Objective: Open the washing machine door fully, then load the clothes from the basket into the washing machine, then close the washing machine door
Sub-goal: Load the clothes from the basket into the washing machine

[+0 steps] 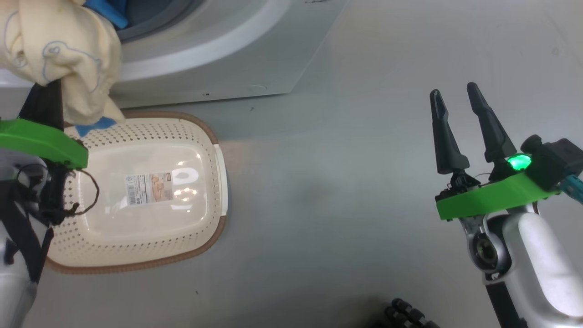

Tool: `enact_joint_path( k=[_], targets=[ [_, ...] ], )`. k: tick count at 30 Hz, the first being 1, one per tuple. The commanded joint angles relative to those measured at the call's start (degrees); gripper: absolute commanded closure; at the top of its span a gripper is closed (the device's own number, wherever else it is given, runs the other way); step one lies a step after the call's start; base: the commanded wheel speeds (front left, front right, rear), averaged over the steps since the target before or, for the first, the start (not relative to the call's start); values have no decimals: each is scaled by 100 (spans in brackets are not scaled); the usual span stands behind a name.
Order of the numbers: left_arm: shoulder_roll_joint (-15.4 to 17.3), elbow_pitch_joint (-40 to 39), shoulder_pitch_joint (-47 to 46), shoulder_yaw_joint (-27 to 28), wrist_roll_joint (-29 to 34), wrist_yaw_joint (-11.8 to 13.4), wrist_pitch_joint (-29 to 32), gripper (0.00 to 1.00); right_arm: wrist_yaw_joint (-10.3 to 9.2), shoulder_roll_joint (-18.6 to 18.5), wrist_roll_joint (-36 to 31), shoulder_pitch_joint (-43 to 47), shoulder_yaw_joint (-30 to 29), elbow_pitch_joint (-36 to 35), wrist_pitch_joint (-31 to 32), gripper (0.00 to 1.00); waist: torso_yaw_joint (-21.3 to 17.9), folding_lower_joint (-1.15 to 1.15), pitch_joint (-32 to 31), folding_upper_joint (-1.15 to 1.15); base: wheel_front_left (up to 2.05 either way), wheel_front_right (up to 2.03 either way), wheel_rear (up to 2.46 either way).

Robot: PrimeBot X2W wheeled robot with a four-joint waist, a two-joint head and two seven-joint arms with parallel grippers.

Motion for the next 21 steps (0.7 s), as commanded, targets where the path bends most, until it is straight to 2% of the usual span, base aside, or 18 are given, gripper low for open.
enact_joint_path(
  k=[1, 4, 8, 14, 21],
  targets=[
    [177, -258, 30, 307, 59, 3, -38, 100, 9, -1, -23, 97, 54, -166, -37, 0, 47, 0, -55, 0, 0, 0, 0],
    [8, -588, 153, 572, -92, 3, -38, 100, 9, 9, -26, 124, 34, -159, -37, 0, 97, 0, -112, 0, 0, 0, 0],
    [-50, -1019, 140, 613, -266, 3, -38, 100, 9, 19, -25, 143, 16, -149, -37, 0, 136, 0, -158, 0, 0, 0, 0],
    [33, -1294, -206, 333, -736, 3, -38, 100, 9, 52, -1, 120, 2, -137, -37, 0, 144, 0, -164, 0, 0, 0, 0],
    [290, -1038, -1096, -174, -1301, 3, 25, 100, 9, 133, 28, 117, -4, -131, -37, 0, 112, 0, -139, 0, 0, 0, 0]
  ],
)
